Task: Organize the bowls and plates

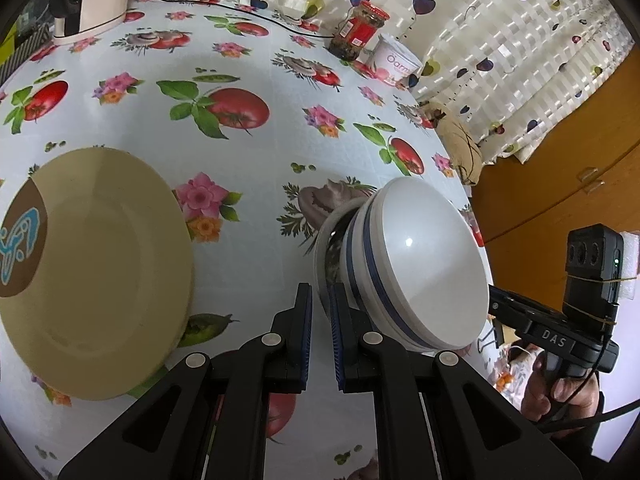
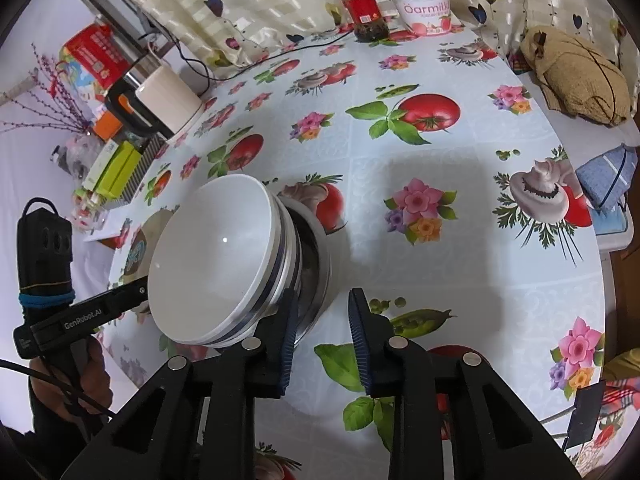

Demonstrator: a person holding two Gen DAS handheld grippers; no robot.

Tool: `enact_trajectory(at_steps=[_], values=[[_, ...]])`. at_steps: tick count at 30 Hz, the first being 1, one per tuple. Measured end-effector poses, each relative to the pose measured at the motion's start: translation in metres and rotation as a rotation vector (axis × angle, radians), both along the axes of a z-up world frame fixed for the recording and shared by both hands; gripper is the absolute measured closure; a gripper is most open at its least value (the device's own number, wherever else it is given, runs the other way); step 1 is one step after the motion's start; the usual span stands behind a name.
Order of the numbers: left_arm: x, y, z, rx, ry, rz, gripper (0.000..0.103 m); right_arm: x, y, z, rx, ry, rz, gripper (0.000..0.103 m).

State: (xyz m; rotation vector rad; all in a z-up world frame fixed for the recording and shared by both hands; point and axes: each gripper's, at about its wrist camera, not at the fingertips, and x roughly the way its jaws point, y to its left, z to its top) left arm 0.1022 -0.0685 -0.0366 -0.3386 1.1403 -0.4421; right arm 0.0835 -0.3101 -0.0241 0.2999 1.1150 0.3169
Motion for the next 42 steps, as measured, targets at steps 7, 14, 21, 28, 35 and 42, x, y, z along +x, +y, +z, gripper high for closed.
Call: enact_trajectory(at_steps=[7,14,21,28,35,42], values=[[0.001,-0.003,-0.003,-0.007,0.013,-0.01,0.093,0.002,0.005,-0.005,-0.02,0.01,0.014,0.084],[0.002,-0.007,-0.006,0.008,0.026,-0.012,0.093,0.004,0.008,-0.008,-0.036,0.012,0.026,0.084],[0.004,-0.01,-0.009,0.017,0.035,-0.008,0.093,0.006,0.007,-0.012,-0.015,0.018,0.032,0.085],[0.006,-0.009,-0.011,-0.001,0.041,0.0,0.093,0.009,0.004,-0.015,0.022,0.018,0.039,0.09],[0.009,-0.003,-0.015,-0.043,0.05,0.004,0.093,0.01,0.0,-0.016,0.067,0.033,0.035,0.091],[0.013,0.003,-0.021,-0.115,0.083,0.011,0.093,0.014,-0.005,-0.019,0.116,0.055,0.036,0.09]])
